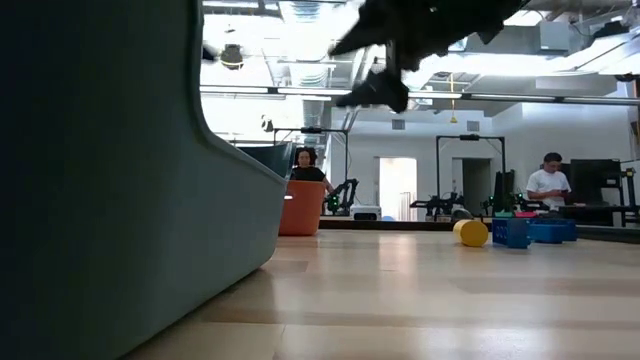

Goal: Sort blocks
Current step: Put the yellow wooden block into the bottom orange bin, then adjust the orange bin

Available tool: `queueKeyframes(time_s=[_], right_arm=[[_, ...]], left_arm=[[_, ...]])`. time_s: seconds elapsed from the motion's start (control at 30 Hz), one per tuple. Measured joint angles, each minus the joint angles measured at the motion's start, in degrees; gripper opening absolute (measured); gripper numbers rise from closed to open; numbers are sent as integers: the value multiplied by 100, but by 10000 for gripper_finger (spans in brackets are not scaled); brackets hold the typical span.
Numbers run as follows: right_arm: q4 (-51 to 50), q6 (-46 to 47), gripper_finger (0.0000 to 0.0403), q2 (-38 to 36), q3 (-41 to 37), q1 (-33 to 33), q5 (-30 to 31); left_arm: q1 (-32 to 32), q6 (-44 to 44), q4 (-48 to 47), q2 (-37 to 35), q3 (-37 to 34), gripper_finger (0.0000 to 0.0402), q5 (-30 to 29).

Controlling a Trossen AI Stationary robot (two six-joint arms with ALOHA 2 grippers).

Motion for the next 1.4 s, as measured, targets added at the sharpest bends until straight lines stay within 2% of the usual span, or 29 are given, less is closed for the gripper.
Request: queueKeyframes(time_s=[0.1, 0.17, 0.23, 0.43, 0.57, 0.67, 0.87, 1.23, 1.4], right_arm=[[-233, -19, 363, 166, 0, 116, 316], [-350, -87, 360, 193, -4, 118, 370], [-361, -151, 357, 177, -3, 83, 399], [-686, -253, 349, -64, -2, -92, 537], [-1072, -255, 346, -154, -3, -153, 825], [-1041, -255, 345, -168, -4, -153, 856], [-1005, -111, 345, -168, -4, -78, 860], [-1009, -102, 345, -168, -4, 38, 860], [-1017, -97, 345, -168, -4, 43, 860]], left_arm=[[-144, -1442, -1391, -290, 334, 109, 858], [-318, -2240, -1782, -407, 403, 109, 1635], [-530, -2887, -1897, -474, 390, 109, 2173], [-1319, -4446, -2907, -270, -219, 113, 2291], [-1598, -5306, -3059, -88, -737, 127, 2261], [-1585, -5469, -3017, 111, -829, 123, 2013], [-1567, -5439, -2872, 326, -829, 119, 2199], [-1567, -5355, -2627, 602, -731, 219, 2566], [-1567, -5088, -2644, 600, -351, 229, 2504]])
